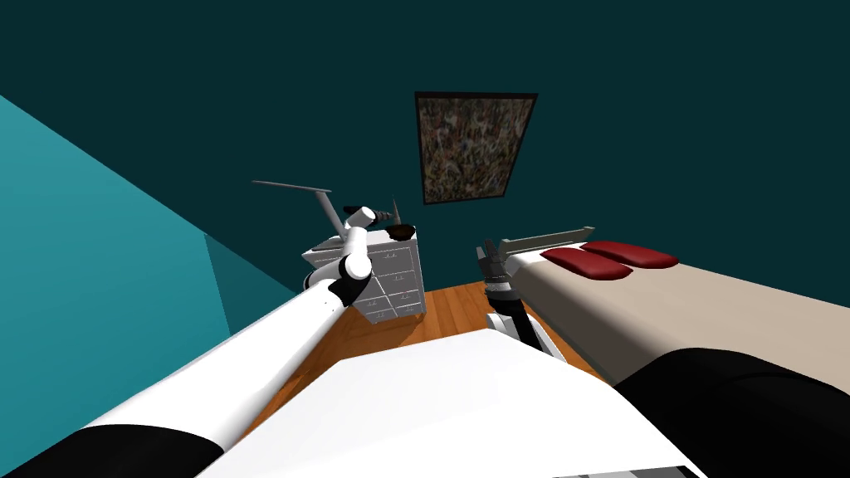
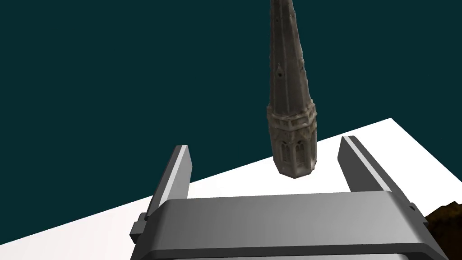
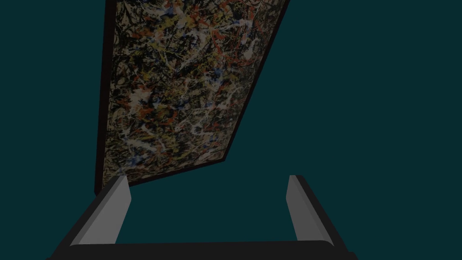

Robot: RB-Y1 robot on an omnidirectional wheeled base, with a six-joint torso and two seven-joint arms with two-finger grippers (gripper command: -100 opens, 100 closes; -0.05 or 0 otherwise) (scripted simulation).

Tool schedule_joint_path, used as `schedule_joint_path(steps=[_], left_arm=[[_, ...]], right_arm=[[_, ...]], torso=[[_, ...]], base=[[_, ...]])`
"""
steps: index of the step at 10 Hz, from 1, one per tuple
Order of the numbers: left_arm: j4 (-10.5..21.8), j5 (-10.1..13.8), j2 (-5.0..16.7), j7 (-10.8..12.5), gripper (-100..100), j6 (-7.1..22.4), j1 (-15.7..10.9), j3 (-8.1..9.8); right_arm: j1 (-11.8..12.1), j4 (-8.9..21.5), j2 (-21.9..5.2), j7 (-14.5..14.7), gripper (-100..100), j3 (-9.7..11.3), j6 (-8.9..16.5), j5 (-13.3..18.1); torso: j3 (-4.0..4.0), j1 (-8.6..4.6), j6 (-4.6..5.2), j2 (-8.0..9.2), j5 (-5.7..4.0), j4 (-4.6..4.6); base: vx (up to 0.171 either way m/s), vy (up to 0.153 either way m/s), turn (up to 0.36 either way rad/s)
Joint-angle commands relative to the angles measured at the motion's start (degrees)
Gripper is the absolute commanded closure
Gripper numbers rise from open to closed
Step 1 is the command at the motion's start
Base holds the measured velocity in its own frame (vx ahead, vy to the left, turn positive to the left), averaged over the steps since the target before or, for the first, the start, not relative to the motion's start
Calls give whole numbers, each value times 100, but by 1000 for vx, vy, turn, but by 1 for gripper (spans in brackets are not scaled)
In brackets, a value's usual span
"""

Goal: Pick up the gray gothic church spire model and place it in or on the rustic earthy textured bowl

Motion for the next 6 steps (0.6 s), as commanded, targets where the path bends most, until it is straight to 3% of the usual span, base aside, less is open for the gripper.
schedule_joint_path(steps=[1, 4, 6], left_arm=[[-15, 22, 66, 71, -100, -159, 15, 147], [-110, 47, 175, 216, -100, -373, 64, 414], [-196, 70, 288, 357, -100, -576, 108, 676]], right_arm=[[0, 0, 0, 0, 0, 0, 0, 0], [1, 0, 0, 0, 0, 0, 0, 0], [0, 0, 0, 0, 0, 0, 0, 0]], torso=[[0, 0, 0, 0, 0, 0], [-9, 6, 0, -16, 1, -3], [-3, -12, 0, -5, -2, -1]], base=[[-190, -69, 12], [-169, -43, 19], [-230, -95, 30]])
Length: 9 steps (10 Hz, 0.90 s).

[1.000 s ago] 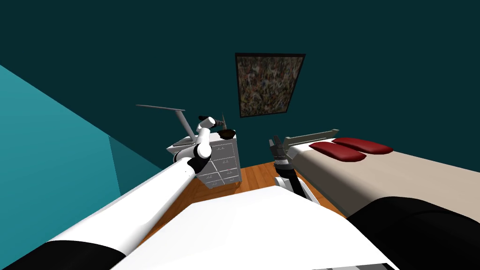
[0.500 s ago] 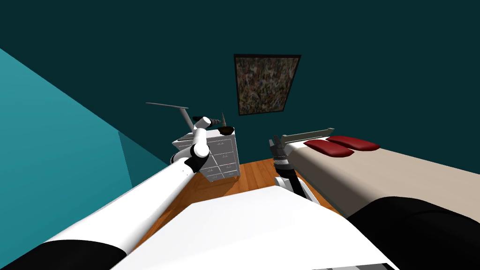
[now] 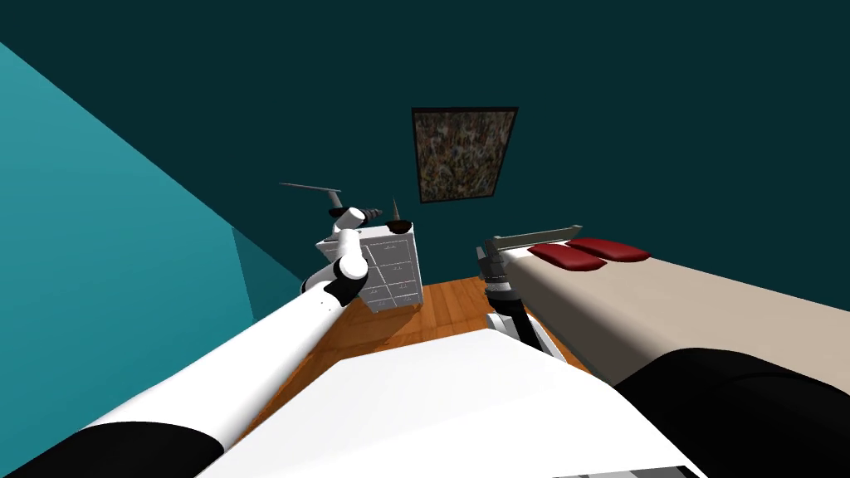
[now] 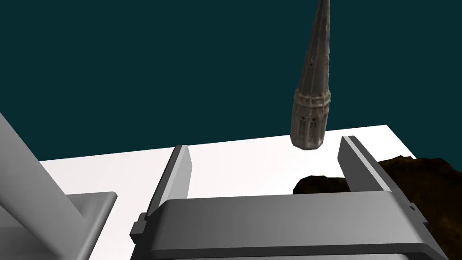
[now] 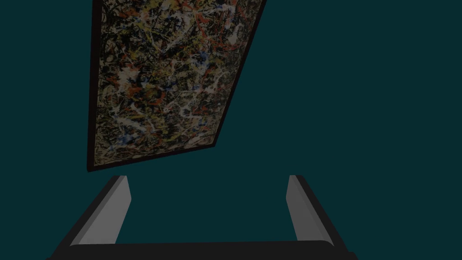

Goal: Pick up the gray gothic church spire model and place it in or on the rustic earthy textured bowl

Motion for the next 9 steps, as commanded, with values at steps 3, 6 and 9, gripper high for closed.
schedule_joint_path(steps=[3, 6, 9], left_arm=[[231, 106, 223, 63, -100, -291, -59, 226], [198, 114, 354, 249, -100, -378, -47, 500], [318, 67, 335, 372, -100, 37, -142, 418]], right_arm=[[2, 0, -1, 0, 0, -1, 0, 0], [2, 0, -1, 0, 0, -1, 0, 0], [5, 0, 0, 0, 0, 0, -1, 0]], torso=[[-35, 25, 0, -64, 5, -12], [-30, 15, 0, -53, 3, -12], [-78, -18, 3, -136, -6, -30]], base=[[-77, -27, 7], [-102, -58, 30], [114, -101, 64]])
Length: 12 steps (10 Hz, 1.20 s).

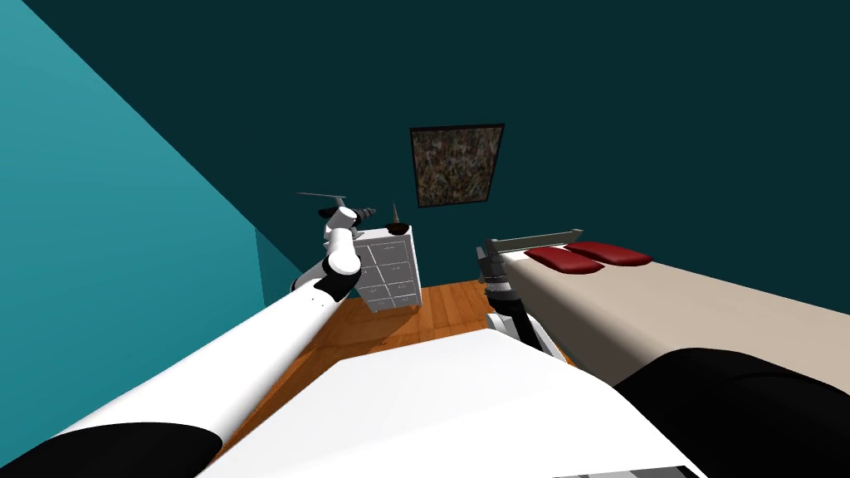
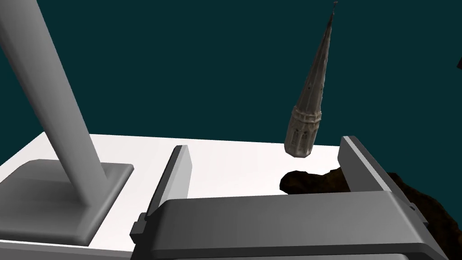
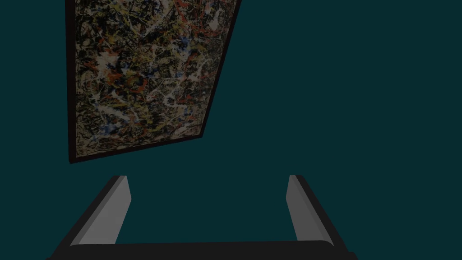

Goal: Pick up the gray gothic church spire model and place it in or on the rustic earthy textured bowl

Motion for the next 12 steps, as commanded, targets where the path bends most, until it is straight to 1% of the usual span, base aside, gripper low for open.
schedule_joint_path(steps=[1, 3, 5, 8, 12], left_arm=[[-14, -35, -47, 45, -100, 224, -21, -63], [52, -64, -86, 84, -100, 471, -73, -166], [118, -96, -131, 122, -100, 732, -128, -282], [213, -145, -201, 174, -100, 1105, -209, -458], [311, -202, -277, 224, -100, 1468, -291, -645]], right_arm=[[0, 0, 0, 0, 0, 0, 0, 0], [0, 0, -1, 0, 0, -1, 0, 0], [0, 0, 0, 0, 0, 0, 0, 0], [0, 0, -1, 0, 0, -1, 0, 0], [1, 0, 0, 0, 0, 0, 0, 0]], torso=[[0, 0, 0, 0, 0, 0], [-4, 32, -2, -5, 9, -2], [-5, 16, -2, -7, 6, -3], [-12, 23, -2, -18, 7, -6], [-20, 9, -1, -31, 4, -9]], base=[[137, 11, 13], [142, 11, 32], [142, -21, 31], [179, -12, 20], [199, -29, 1]])
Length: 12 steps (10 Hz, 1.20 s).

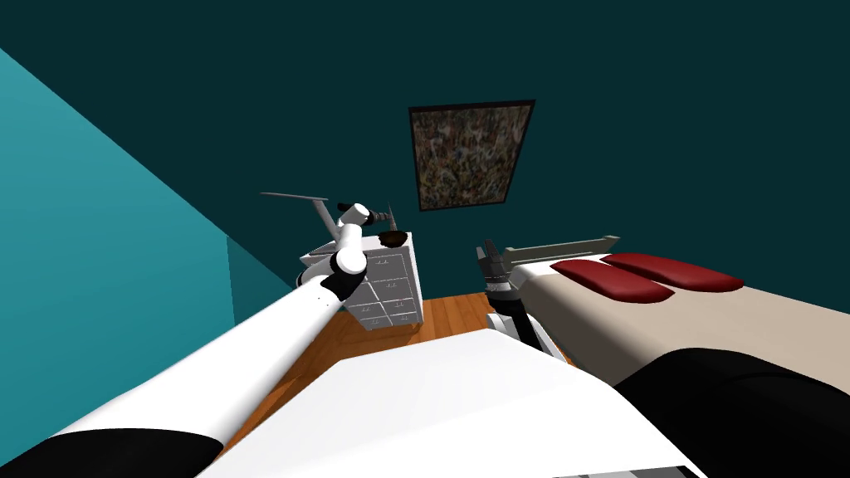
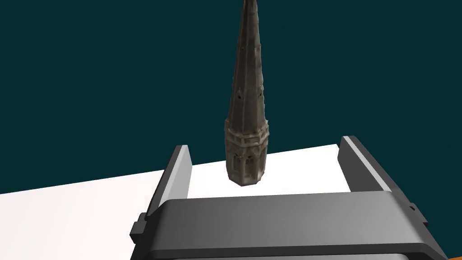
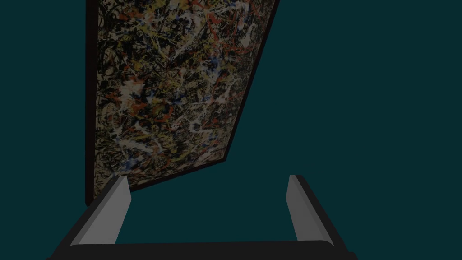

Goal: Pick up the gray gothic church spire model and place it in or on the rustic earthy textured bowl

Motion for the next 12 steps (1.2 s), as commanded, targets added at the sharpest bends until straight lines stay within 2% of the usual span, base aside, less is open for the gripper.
schedule_joint_path(steps=[1, 3, 4, 5, 6, 7, 11, 12], left_arm=[[-29, -21, -34, 23, -100, 147, -9, -56], [-10, -32, -48, 32, -100, 190, -22, -87], [-9, -28, -46, 29, -100, 173, -18, -78], [-6, -28, -47, 29, 0, 171, -19, -79], [-5, -28, -47, 29, -100, 171, -18, -79], [-5, -28, -47, 29, 100, 171, -18, -79], [-6, -28, -46, 27, 100, 171, -19, -80], [-6, -28, -46, 28, 0, 171, -19, -80]], right_arm=[[0, 0, 0, 0, 0, 0, 0, 0], [1, 0, -1, 0, 0, -1, 0, 0], [1, 0, 0, 0, 0, 0, 0, 0], [-1, 0, 0, 0, 0, 0, 0, 0], [-2, 0, 0, 0, 0, 0, 0, 0], [-2, 0, 0, 0, 0, 0, 0, 0], [-3, 0, 0, 0, 0, 0, 1, 0], [-3, 0, 0, 0, 0, 0, 1, 0]], torso=[[0, 0, 0, 0, 0, 0], [-9, 21, -2, -17, 5, -4], [-12, 18, -1, -19, 5, -6], [8, 17, -2, 20, 5, 1], [30, 16, -2, 54, 5, 11], [40, 15, -2, 69, 5, 16], [45, 13, 0, 79, 4, 17], [45, 13, 0, 79, 4, 17]], base=[[213, 15, -14], [256, 18, -36], [104, 3, -3], [20, 0, 2], [10, 0, 0], [0, 0, 0], [0, 0, 0], [0, 0, 0]])
